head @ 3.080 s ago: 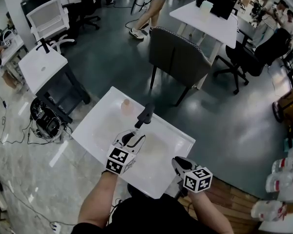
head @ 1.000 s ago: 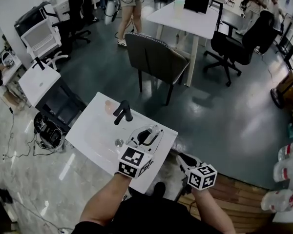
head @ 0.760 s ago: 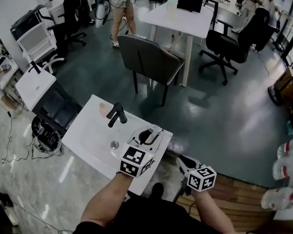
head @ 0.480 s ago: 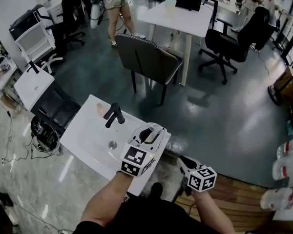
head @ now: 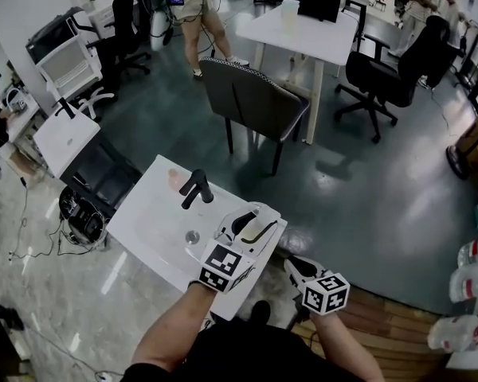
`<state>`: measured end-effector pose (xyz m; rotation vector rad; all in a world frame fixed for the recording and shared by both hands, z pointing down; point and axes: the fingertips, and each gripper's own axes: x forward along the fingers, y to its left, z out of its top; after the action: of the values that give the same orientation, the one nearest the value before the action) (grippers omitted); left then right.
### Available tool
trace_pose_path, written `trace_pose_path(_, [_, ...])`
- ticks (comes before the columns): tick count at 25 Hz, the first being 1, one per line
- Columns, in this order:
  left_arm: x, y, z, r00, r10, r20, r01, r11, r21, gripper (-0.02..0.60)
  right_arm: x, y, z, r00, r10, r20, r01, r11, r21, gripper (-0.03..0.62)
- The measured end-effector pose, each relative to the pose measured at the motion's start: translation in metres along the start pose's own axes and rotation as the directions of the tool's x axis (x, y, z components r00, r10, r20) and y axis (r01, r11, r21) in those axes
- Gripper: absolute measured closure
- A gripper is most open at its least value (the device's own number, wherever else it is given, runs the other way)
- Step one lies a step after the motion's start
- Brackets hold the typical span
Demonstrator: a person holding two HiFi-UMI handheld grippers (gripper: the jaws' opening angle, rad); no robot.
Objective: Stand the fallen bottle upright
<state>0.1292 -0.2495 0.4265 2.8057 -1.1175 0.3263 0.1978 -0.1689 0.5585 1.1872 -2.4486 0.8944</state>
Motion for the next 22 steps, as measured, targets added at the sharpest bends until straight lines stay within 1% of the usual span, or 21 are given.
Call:
trace_pose_path(5, [-0.024,0.006,-0.021,0.995,0.093,-0.039,-0.094,0.995,-0.03,0.391,0.005,0.016,0.009,0.999,0.043,0.005,-0.042,0.998,-0.051,0.542])
trace_pose_path(7, [-0.039,0.01,-0.026,0.99,0.136,-0.041,-0.138,0.989,-0.048,0.396,0.006,0.024,0.013,0.998,0.061,0.011,-0.06,0.995,-0.073,0.548])
trace_pose_path(10, [-0.069,0.017,-0.032,0.977,0.209,-0.049,-0.212,0.975,-0.069,0.411,0.012,0.042,0.018,0.995,0.1,0.015,-0.098,0.99,-0.106,0.577])
trace_pose_path(13, [-0.107,0.028,-0.039,0.954,0.29,-0.072,-0.296,0.951,-0.086,0.445,0.023,0.071,0.026,0.989,0.149,0.01,-0.145,0.974,-0.177,0.582])
trace_pose_path(15, [-0.132,0.034,-0.043,0.94,0.332,-0.083,-0.339,0.936,-0.098,0.457,0.031,0.095,0.033,0.983,0.183,0.013,-0.176,0.958,-0.225,0.582])
trace_pose_path(17, [-0.156,0.037,-0.047,0.932,0.35,-0.092,-0.359,0.927,-0.112,0.457,0.037,0.12,0.038,0.974,0.223,0.024,-0.211,0.946,-0.248,0.582])
trace_pose_path(19, [-0.179,0.041,-0.052,0.929,0.359,-0.093,-0.369,0.921,-0.124,0.457,0.04,0.146,0.042,0.963,0.264,0.045,-0.245,0.937,-0.249,0.582])
trace_pose_path(22, [-0.216,0.052,-0.053,0.914,0.401,-0.061,-0.405,0.905,-0.131,0.462,0.041,0.179,0.048,0.952,0.298,0.073,-0.267,0.922,-0.281,0.582])
